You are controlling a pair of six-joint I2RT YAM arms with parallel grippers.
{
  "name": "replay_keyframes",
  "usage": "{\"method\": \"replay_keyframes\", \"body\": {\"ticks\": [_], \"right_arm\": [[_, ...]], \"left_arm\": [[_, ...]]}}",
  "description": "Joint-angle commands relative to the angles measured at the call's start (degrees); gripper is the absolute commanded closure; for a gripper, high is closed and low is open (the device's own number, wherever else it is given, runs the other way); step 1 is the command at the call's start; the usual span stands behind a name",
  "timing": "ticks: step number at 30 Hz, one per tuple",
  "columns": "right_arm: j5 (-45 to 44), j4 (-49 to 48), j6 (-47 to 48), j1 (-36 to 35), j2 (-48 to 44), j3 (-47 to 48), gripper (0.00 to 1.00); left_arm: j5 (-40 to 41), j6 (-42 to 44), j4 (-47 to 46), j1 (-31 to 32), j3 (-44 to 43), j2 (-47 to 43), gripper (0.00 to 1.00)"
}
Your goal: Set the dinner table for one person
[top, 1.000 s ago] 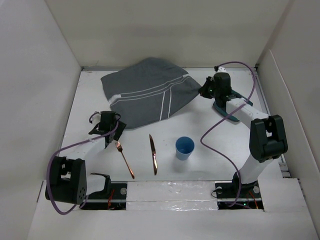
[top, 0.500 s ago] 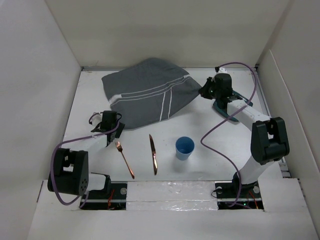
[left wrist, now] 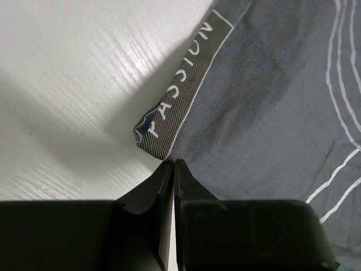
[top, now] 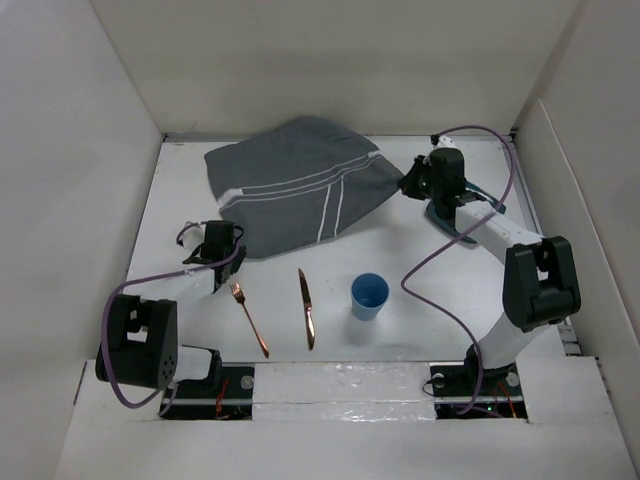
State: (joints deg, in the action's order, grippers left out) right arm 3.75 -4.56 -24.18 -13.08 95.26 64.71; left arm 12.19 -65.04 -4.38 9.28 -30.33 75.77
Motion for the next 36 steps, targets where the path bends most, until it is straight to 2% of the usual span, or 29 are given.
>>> {"method": "replay_keyframes", "body": {"ticks": [1,4,7,11,14,19,24,27,31,36], "right_arm": [[0.82,-2.74,0.28,0.51,-4.38,-0.02,1.00],[1.08,-2.65,0.10,1.04,-7.62,-0.54,1.00],[2.05,-2.21,0.01,2.09,-12.36,-0.55,1.00],[2.32,-0.02,0.01,3.15,-19.56,1.21,1.00],[1.09,3.49,0.71,3.15,-23.97,4.28,1.00],[-2.68,10.87,1.95,3.15,-35.03,10.69,1.00],[-3.40,13.87,2.48,3.15,-38.75,14.92,1.00],[-3.40,13.17,2.65,3.15,-36.74,16.15,1.00],[-2.26,11.77,2.92,5.08,-28.75,19.22,1.00],[0.73,10.79,2.65,6.40,-14.16,26.59,1.00]], "left_arm": [[2.84,4.99,-2.82,-0.48,-1.48,-4.04,1.00],[4.24,10.62,-3.44,-0.49,-6.66,-7.37,1.00],[6.79,16.14,-2.39,-0.49,-15.70,-10.28,1.00],[9.08,21.52,1.21,-0.49,-32.02,-10.90,1.00],[8.65,24.42,2.71,-0.49,-41.17,-10.99,1.00],[5.14,26.27,2.72,-1.19,-49.37,-13.53,1.00],[2.59,26.36,2.27,-2.25,-51.50,-13.02,1.00],[1.70,26.71,2.80,-2.25,-52.46,-9.61,1.00],[2.40,27.59,2.80,-2.25,-54.04,-4.41,1.00],[4.16,29.26,4.21,-2.77,-62.39,4.80,1.00]]}}
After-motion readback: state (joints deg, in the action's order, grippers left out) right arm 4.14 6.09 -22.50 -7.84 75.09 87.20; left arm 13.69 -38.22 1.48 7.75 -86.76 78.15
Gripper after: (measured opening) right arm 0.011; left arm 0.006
